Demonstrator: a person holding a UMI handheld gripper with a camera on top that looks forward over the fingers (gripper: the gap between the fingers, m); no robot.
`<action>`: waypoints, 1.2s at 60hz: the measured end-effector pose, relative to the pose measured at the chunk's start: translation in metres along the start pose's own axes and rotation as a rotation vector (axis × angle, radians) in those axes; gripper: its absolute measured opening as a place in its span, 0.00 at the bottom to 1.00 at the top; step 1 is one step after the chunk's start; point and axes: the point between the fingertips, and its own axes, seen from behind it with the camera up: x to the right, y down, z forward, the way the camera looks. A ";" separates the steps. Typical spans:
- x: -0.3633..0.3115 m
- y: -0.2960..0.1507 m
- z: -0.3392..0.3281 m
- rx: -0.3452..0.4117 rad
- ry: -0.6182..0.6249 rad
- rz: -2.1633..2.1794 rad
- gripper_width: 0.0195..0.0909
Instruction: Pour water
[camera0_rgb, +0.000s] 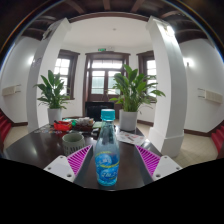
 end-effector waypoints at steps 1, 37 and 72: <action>0.000 0.002 0.005 -0.006 -0.004 0.000 0.90; -0.045 0.015 0.051 0.008 -0.020 -0.040 0.24; -0.048 -0.045 0.136 -0.011 0.070 -1.287 0.24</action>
